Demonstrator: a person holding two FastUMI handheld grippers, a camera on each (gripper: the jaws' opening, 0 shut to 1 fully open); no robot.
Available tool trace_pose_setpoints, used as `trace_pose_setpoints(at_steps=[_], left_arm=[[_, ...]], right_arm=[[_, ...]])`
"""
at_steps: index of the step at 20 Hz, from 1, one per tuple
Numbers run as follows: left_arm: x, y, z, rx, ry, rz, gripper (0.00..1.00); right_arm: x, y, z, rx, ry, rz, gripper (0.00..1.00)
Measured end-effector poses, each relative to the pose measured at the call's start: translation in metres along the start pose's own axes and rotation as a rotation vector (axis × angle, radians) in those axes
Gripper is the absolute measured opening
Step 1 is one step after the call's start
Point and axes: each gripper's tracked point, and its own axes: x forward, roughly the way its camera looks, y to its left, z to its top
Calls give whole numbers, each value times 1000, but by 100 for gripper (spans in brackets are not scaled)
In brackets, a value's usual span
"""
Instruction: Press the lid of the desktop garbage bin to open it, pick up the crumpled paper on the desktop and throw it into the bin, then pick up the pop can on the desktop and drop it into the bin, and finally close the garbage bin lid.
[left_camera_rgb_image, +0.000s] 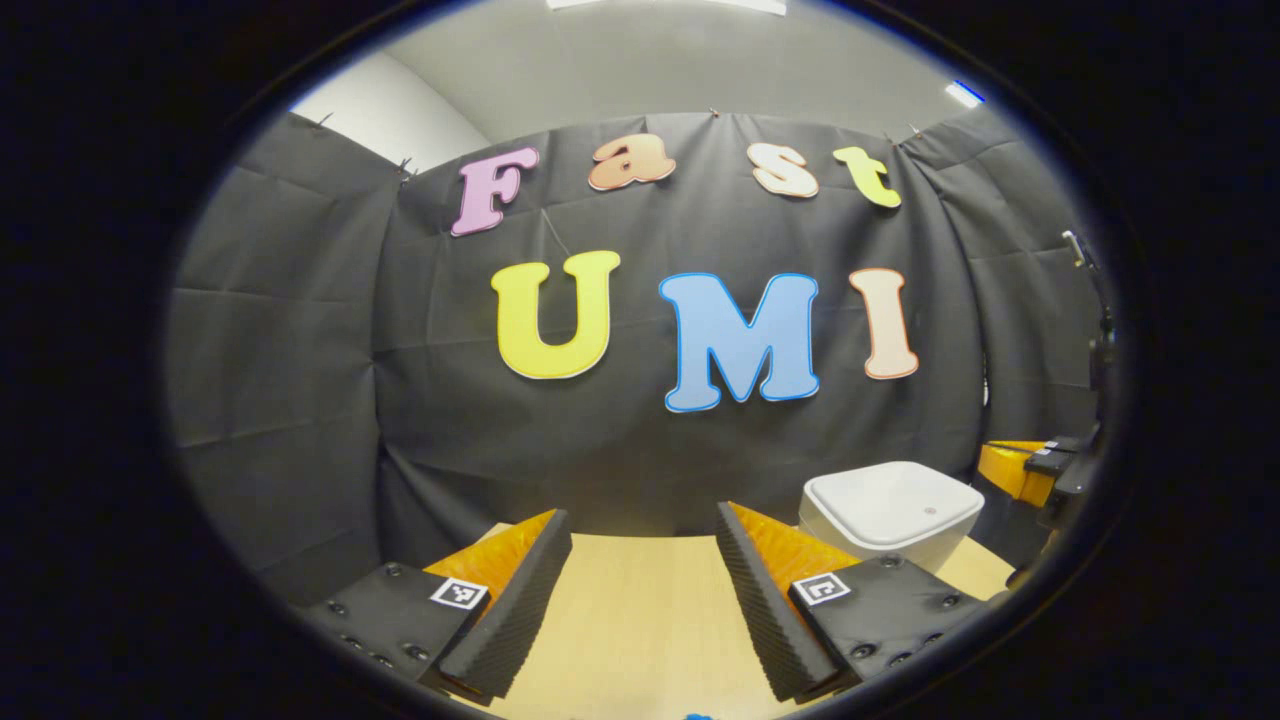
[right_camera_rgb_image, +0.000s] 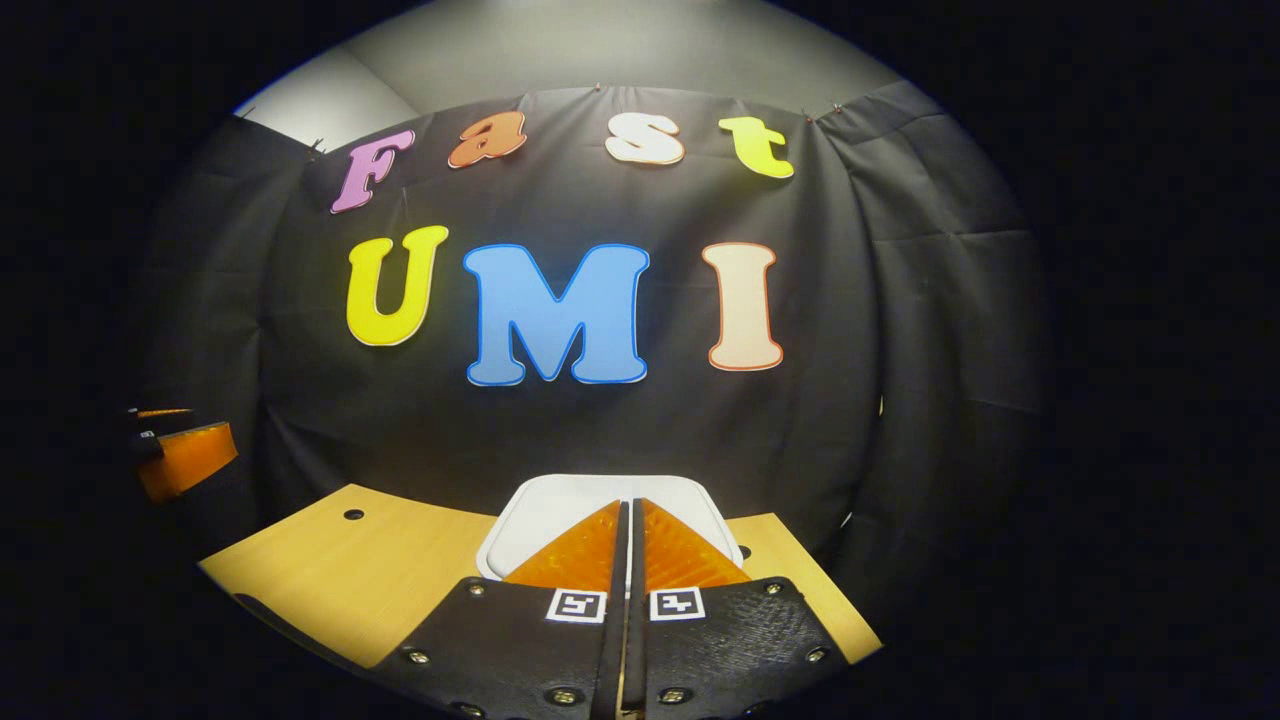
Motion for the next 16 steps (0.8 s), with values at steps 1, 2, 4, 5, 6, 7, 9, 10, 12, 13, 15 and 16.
trace_pose_setpoints(at_steps=[1,2,4,5,6,7,9,10,12,13,15,16], left_arm=[[1,0,0,-1,1,0,95],[2,-1,-1,-1,1,1,95],[1,-2,-1,-1,2,1,95],[2,-2,-1,1,2,2,95],[1,-3,-1,1,3,2,95],[2,-3,-1,1,3,4,95],[2,-3,-1,2,5,6,95],[3,-4,-3,2,7,6,95],[3,-4,-4,4,10,9,95],[3,-4,-4,5,11,11,95],[4,-5,-5,2,14,11,95],[4,-5,-6,0,16,10,95]], right_arm=[[3,0,-3,-3,9,3,2],[6,0,-5,-4,20,9,2],[13,0,-13,-4,49,15,2],[18,0,-18,-3,68,20,2],[24,0,-25,0,95,24,2],[28,0,-33,4,129,31,2],[36,0,-48,21,185,42,2],[39,-1,-55,28,210,43,2],[41,-2,-59,45,228,46,2],[43,-2,-62,42,230,41,2],[44,-2,-62,19,240,46,2],[45,-2,-64,7,248,48,2]])
